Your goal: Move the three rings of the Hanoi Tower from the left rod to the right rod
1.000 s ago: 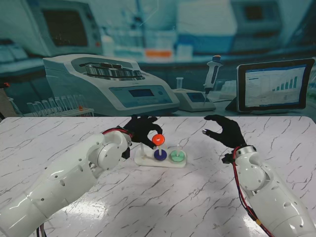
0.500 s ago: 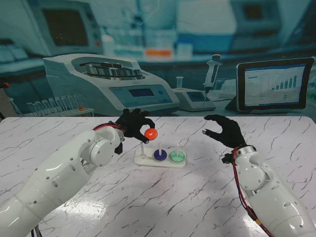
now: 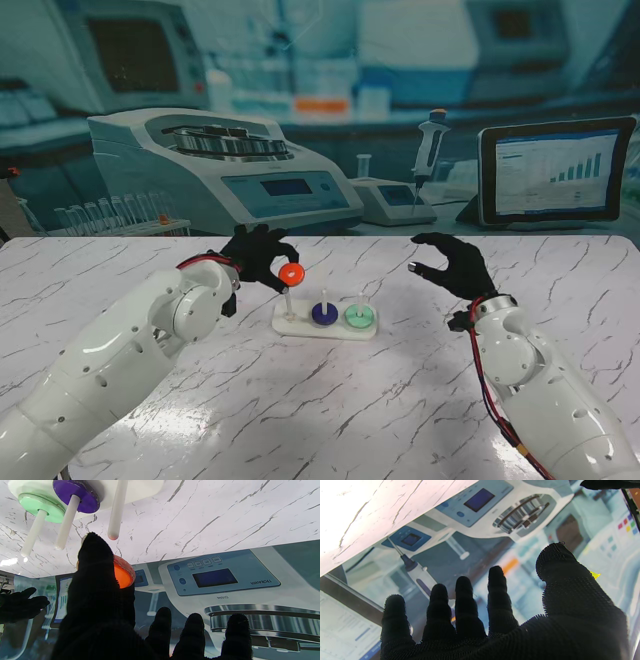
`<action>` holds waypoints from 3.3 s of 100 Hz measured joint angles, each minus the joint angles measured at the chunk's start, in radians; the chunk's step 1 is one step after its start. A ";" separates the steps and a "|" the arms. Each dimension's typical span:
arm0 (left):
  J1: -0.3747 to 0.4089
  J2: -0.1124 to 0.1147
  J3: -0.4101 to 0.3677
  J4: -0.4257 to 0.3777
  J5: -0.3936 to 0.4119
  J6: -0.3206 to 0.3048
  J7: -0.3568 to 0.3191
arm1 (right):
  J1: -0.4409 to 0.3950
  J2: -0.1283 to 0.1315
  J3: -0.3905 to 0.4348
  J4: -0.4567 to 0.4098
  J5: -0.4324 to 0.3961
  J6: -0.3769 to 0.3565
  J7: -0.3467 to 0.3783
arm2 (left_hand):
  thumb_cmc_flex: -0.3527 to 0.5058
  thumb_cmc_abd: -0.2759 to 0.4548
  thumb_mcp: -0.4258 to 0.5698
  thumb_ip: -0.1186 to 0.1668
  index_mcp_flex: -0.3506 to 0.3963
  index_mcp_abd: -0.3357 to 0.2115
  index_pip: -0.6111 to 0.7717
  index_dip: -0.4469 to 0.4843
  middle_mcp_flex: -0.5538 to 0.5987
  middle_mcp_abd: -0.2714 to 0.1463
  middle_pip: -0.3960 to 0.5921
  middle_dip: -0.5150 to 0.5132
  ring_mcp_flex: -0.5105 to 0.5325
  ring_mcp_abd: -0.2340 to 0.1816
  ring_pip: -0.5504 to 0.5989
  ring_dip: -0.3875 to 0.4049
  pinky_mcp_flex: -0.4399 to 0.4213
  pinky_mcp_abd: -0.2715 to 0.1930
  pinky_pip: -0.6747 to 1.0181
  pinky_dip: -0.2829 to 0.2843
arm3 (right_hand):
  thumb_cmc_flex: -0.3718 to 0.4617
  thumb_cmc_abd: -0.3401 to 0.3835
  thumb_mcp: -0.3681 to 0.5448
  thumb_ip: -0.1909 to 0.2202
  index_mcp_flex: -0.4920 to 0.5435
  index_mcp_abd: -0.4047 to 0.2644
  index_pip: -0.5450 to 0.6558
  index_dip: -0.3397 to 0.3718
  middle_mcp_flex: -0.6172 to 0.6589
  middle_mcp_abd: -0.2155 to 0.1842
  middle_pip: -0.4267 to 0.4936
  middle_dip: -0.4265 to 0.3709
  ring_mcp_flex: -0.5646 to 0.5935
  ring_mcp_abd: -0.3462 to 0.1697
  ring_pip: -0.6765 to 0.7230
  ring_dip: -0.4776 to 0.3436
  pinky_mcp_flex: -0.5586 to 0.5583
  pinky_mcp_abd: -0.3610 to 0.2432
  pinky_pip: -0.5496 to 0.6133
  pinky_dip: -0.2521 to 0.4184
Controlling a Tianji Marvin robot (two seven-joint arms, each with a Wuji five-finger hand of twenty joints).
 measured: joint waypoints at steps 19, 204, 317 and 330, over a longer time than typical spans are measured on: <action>0.013 0.002 -0.011 -0.008 0.011 0.000 -0.008 | 0.000 0.000 -0.001 0.000 0.001 0.001 0.001 | 0.000 0.000 0.000 0.000 0.000 0.000 0.000 0.000 0.000 0.000 0.000 0.000 0.000 0.000 0.000 0.000 0.000 0.000 0.000 0.000 | 0.000 0.000 0.000 0.000 0.000 0.000 0.000 0.000 0.000 0.000 0.000 0.000 0.000 0.000 0.000 0.000 0.000 0.000 0.000 0.000; 0.029 0.012 -0.004 -0.011 0.015 0.020 -0.041 | 0.001 -0.002 -0.008 0.006 0.011 0.005 0.001 | 0.000 0.000 0.000 0.000 0.001 0.000 0.000 0.000 0.010 -0.002 0.001 0.000 0.000 0.000 0.000 0.000 0.001 0.000 0.000 0.000 | 0.000 0.000 0.000 0.000 0.000 0.000 0.000 0.000 0.000 0.000 0.000 0.000 0.000 0.000 0.000 0.000 0.000 0.000 0.000 0.000; 0.005 0.013 0.048 0.029 -0.013 0.036 -0.056 | 0.002 -0.003 -0.007 0.009 0.010 0.004 0.000 | 0.000 0.000 0.000 0.000 0.001 0.000 0.001 0.000 0.010 -0.003 0.001 0.000 0.000 0.000 0.000 0.000 0.001 0.000 0.000 0.000 | 0.000 0.000 0.000 0.000 0.008 0.000 0.001 0.000 0.000 0.000 0.000 0.000 0.000 0.000 0.000 0.000 0.000 0.000 0.000 0.000; -0.004 0.013 0.061 0.050 -0.028 0.038 -0.047 | 0.002 -0.003 -0.006 0.009 0.010 0.003 0.000 | -0.005 0.031 0.000 0.000 0.001 0.015 -0.045 -0.050 0.010 -0.003 0.001 0.000 0.000 0.000 0.000 0.000 0.001 0.000 0.000 0.000 | 0.000 0.000 0.000 0.000 0.008 0.000 0.001 0.000 0.000 0.000 0.000 0.000 0.000 0.000 0.000 0.000 0.000 0.000 0.000 0.000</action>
